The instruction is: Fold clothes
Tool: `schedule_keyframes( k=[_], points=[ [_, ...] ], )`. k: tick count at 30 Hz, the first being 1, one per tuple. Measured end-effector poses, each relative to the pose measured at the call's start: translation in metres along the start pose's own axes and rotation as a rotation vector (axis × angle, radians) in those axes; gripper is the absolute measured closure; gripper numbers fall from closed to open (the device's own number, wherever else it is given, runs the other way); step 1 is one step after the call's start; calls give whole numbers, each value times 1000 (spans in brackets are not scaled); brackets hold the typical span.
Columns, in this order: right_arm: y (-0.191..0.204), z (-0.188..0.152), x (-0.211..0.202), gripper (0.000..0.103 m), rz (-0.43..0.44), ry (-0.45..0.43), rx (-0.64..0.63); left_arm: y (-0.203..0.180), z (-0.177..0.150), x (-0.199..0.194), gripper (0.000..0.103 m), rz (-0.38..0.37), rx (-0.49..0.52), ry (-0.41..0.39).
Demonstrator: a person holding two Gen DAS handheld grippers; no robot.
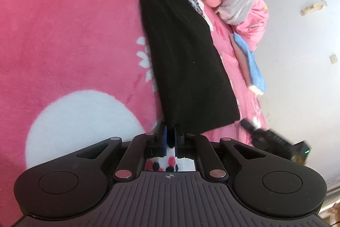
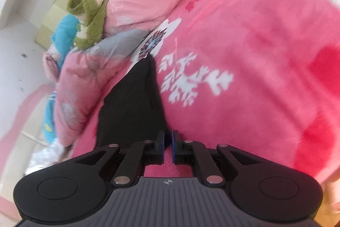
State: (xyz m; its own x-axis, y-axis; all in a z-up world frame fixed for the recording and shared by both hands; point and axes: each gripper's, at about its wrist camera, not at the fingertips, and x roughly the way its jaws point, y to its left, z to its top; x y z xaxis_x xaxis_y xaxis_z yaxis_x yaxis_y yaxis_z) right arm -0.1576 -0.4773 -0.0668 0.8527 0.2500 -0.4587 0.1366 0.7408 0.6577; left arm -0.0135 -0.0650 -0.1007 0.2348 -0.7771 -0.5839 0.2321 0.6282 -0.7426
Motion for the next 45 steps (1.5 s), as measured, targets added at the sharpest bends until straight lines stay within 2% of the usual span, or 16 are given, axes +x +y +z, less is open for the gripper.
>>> schedule_keyframes(
  k=[4,6,8,11,16,19,22,25,29,32,37,41,45],
  points=[
    [12,4,-5,96,-11,-10,-45,-5,-2,-13,93,29,45,-15],
    [18,7,-7,96,-16,-14,-67,-7,2,-24,81,34,60,-58],
    [33,2,6,96,-2,27,-141,-12,9,-27,75,45,81,-102],
    [48,-12,30,96,-13,107,-254,-26,25,-20,75,71,157,-159],
    [50,-28,39,96,-126,229,-349,-40,50,7,75,101,284,-212],
    [76,-21,34,96,-148,204,-441,-43,61,28,75,158,355,-221],
    [104,-19,53,96,-72,211,-524,-35,66,45,75,240,356,-215],
    [115,-31,85,96,-43,306,-594,-23,66,45,75,216,307,-228],
    [108,-43,88,96,-48,406,-631,-17,67,42,75,187,291,-237],
    [118,-38,76,96,-73,441,-658,-16,67,42,75,180,284,-241],
    [147,-30,97,96,-21,396,-670,-20,66,43,75,193,291,-245],
    [148,-52,117,95,-19,500,-688,-19,66,43,75,190,292,-247],
    [150,-60,90,95,38,580,-679,-20,66,41,75,189,300,-249]
  ],
)
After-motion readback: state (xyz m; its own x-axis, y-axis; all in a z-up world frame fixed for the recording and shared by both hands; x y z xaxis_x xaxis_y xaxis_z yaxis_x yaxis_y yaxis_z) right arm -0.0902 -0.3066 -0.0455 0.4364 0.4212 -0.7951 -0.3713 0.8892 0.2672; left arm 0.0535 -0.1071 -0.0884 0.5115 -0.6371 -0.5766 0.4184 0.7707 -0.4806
